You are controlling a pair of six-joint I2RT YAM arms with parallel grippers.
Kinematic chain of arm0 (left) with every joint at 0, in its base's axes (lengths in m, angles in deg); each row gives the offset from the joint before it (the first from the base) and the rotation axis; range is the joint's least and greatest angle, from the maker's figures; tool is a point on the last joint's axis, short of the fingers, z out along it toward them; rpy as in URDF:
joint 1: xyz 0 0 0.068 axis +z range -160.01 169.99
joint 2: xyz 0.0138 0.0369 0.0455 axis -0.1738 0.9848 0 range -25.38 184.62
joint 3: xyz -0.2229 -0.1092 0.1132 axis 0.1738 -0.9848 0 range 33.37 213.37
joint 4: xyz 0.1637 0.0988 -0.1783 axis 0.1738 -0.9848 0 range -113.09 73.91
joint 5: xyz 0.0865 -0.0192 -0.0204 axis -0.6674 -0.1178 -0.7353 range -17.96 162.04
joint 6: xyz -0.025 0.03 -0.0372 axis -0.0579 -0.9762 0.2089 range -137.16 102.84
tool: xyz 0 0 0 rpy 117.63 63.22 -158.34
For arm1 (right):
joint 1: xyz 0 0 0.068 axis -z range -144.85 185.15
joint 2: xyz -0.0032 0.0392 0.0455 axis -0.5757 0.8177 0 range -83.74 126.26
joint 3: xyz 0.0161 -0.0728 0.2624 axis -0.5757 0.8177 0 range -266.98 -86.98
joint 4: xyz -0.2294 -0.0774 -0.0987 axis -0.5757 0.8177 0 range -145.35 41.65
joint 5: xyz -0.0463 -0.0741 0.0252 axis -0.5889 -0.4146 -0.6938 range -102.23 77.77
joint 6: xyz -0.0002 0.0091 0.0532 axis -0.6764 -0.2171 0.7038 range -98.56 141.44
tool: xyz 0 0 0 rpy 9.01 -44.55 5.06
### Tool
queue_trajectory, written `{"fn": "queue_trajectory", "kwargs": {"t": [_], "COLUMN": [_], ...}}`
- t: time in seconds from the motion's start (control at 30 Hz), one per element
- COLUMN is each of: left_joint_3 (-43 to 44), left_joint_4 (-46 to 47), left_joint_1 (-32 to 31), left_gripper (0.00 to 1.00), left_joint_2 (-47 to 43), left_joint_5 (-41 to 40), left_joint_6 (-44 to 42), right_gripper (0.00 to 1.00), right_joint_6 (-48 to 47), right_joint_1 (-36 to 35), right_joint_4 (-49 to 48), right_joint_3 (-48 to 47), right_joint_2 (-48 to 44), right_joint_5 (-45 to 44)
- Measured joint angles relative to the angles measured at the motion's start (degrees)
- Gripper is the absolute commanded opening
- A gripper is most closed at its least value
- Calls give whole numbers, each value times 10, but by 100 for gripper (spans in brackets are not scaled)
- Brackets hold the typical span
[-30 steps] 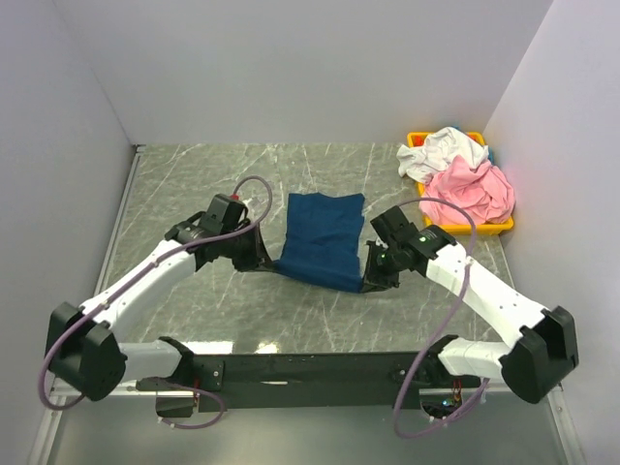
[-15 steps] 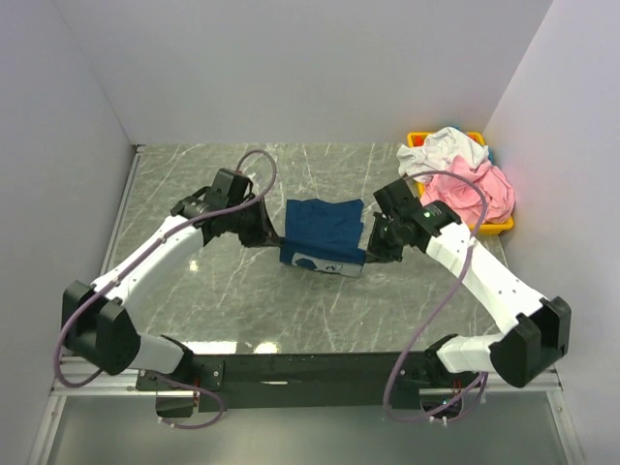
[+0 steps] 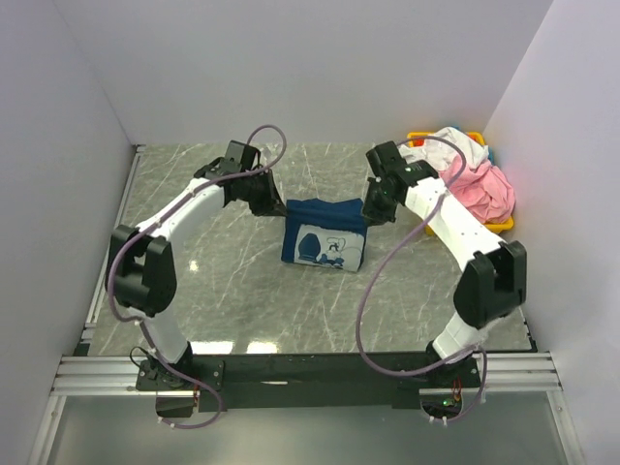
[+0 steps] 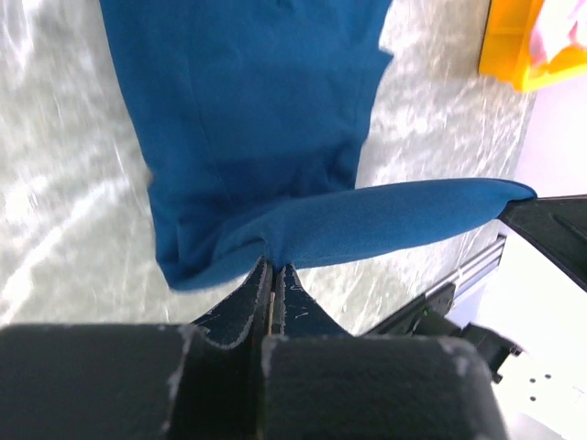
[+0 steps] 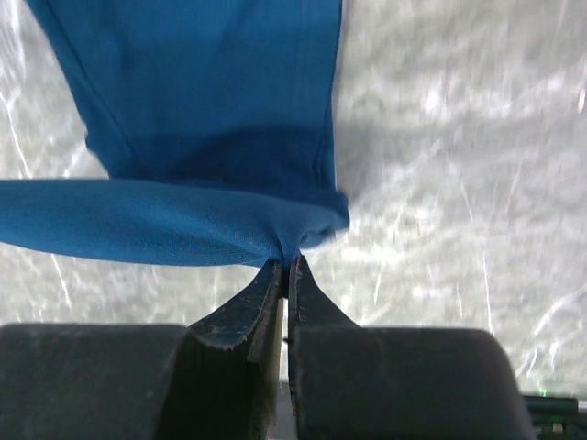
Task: Fold and stack the t-shirts
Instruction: Fold the tshirt
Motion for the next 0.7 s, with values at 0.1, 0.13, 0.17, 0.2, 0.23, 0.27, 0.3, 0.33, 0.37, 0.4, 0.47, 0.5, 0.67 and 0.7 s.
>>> {"fn": "queue_trajectory", "kwargs": {"t": [0.1,0.13,0.17,0.2,0.23,0.27,0.3,0.33,0.37,0.4,0.47,0.5,0.67,0.7], "left_joint_3": [31,42,50,56,62,67,70,74,77,83,96,106,151,156], "left_joint_4": [3,6,10,13,17,23,29,33,38,42,51,55,64,65], "left_joint_1": [11,15,19,23,26,31,34,38,41,45,50,52,60,62], "left_gripper": [0,0,0,0,0,0,0,0,0,0,0,0,0,0], "left_joint_2": [37,49,58,67,76,84,91,99,106,117,139,153,212,219], "left_joint_5": [10,13,17,22,25,30,35,39,43,49,58,63,74,74], "left_joint_6": [-4,-4,-4,-4,-4,-4,-4,-3,-2,0,1,1,2,2], "right_gripper": [0,0,0,0,0,0,0,0,0,0,0,0,0,0], "right_joint_6": [-13,-17,-22,-25,-29,-33,-38,-41,-45,-49,-57,-61,-78,-80], "right_joint_1": [10,13,17,20,23,26,29,32,35,38,44,46,57,58], "right_joint_4": [-3,-5,-4,-2,-4,-3,-3,-4,-4,-3,-4,-3,-4,-5], "right_joint_3": [-38,-51,-66,-83,-98,-115,-134,-146,-159,-173,-200,-213,-254,-261], "right_joint_2": [44,59,73,87,100,114,128,138,149,160,185,200,263,274], "right_joint_5": [-4,-6,-7,-8,-9,-10,-10,-10,-9,-9,-8,-8,-6,-5]}}
